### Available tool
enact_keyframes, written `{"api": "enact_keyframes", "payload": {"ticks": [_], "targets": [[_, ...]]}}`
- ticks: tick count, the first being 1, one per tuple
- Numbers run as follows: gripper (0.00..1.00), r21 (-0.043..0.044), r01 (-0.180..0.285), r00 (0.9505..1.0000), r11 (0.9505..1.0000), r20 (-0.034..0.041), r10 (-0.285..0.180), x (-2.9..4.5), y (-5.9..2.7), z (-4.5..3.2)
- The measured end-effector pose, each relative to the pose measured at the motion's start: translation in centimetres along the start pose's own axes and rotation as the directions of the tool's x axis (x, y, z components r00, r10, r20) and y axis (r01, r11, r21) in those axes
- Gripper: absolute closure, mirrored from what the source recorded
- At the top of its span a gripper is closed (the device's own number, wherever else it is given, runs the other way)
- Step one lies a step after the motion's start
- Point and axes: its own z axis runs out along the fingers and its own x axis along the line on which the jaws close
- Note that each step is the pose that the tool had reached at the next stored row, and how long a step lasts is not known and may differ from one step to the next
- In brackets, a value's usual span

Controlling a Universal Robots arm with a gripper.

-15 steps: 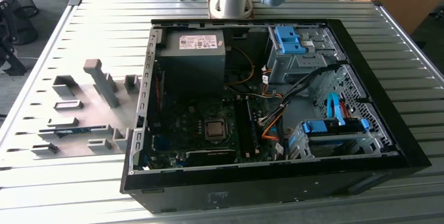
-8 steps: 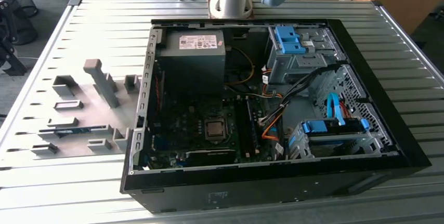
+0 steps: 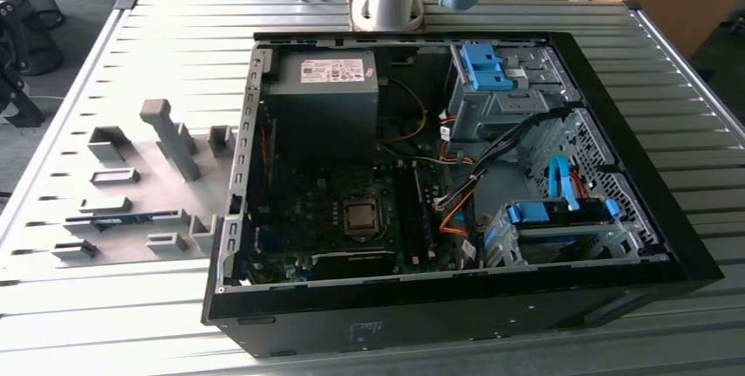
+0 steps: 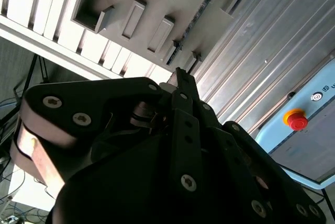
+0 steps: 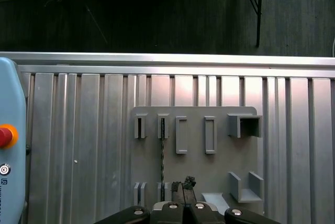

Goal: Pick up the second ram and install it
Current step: 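Pick up the second ram and move it above second insertion slot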

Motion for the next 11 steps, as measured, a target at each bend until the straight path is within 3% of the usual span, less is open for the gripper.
{"api": "enact_keyframes", "payload": {"ticks": [4, 9, 11], "targets": [[0.90, -0.0007, 0.041, 0.9992, 0.9992, -0.0014, -0.041, 0.00, -0.01, 0.05], [0.90, -0.0028, 0.129, 0.9917, 0.9917, -0.0046, -0.129, 0.00, 0.00, 0.17], [0.90, -0.0027, 0.136, 0.9907, 0.9908, -0.0050, -0.136, 0.01, 0.00, 0.19]]}}
